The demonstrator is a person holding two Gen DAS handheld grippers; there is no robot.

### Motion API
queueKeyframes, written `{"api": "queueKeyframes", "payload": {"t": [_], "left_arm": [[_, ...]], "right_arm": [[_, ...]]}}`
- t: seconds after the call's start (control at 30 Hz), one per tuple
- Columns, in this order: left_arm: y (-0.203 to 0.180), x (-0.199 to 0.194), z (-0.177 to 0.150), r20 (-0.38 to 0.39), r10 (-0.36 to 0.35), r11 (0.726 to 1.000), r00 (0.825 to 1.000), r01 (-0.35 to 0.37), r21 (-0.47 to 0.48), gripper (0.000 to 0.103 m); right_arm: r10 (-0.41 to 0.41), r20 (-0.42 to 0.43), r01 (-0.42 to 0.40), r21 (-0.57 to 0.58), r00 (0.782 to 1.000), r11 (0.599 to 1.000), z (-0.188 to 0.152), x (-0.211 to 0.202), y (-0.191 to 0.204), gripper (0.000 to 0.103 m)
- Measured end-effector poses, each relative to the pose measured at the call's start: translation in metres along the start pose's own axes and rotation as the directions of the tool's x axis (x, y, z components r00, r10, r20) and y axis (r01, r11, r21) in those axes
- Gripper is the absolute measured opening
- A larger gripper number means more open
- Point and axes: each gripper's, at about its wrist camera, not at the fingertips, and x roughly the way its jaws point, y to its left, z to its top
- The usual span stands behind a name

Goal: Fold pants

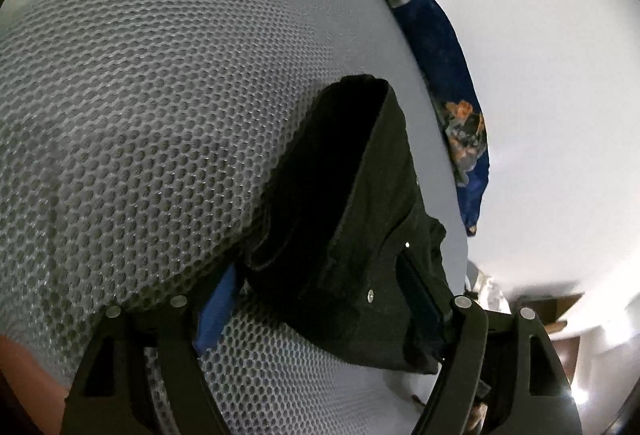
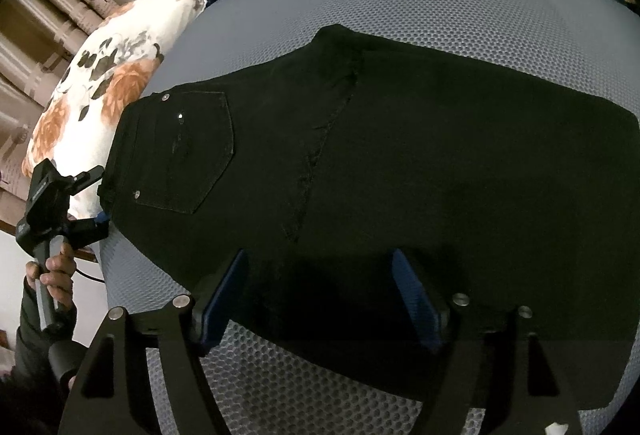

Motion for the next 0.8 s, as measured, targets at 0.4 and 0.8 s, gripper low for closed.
{"api": "queueKeyframes", "payload": {"t": [0.4,0.8], "left_arm": [[-0.017,0.023,0.001,0.007,-0.075,0.997,0.997,0.075,0.032,0.076],[-0.057,0.055,-0.003,0.028,0.094,0.989,0.995,-0.096,0.116,0.064]], "right_arm": [[-0.005,0.011,0.005,-0.002,1.000,1.000,0.000,0.000,0.000,0.076],[0.009,0.027,-0.009,0.013,1.000,1.000,-0.002,-0.001,-0.001,0.076]]}}
